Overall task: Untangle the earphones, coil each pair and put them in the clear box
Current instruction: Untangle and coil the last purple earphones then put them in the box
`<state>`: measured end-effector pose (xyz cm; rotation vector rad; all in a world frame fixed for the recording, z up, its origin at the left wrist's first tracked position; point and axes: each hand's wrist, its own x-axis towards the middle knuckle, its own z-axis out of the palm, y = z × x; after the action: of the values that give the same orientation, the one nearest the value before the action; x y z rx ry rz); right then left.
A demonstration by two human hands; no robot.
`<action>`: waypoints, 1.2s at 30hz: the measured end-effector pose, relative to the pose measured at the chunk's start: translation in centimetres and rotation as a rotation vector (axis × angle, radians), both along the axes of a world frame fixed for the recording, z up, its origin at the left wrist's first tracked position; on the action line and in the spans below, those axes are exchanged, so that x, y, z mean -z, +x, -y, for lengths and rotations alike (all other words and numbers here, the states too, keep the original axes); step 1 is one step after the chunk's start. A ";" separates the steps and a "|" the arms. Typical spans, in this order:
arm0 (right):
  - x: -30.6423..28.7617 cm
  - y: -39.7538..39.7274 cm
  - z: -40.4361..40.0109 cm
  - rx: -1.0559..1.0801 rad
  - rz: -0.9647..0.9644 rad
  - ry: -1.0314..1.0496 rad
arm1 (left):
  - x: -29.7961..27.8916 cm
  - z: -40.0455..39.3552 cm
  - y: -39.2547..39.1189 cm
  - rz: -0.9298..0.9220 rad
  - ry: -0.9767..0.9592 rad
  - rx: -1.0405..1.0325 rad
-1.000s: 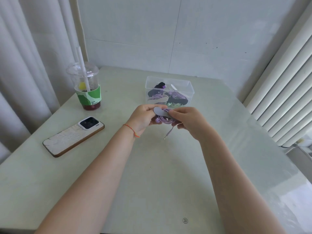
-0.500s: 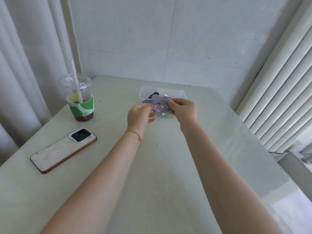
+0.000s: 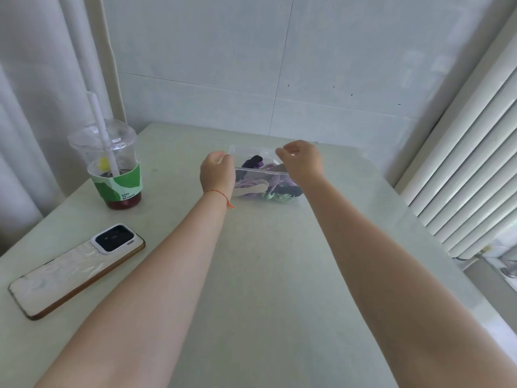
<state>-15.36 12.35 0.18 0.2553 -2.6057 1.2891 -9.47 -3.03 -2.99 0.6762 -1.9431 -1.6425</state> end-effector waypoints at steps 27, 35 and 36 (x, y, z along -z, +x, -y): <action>1.7 -1.9 -2.1 0.024 0.427 -0.718 | 2.1 0.7 -2.2 -0.036 0.215 -0.096; -0.1 -0.8 -3.0 0.026 0.461 -0.989 | 1.3 0.6 -1.2 -0.068 0.484 0.003; -0.2 -0.7 -3.1 0.029 0.462 -0.990 | 1.2 0.5 -0.8 -0.076 0.525 0.018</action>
<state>-16.05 15.47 0.34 -0.2825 -1.8762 2.6353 -10.26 -3.51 -4.17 0.7726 -1.4685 -2.1792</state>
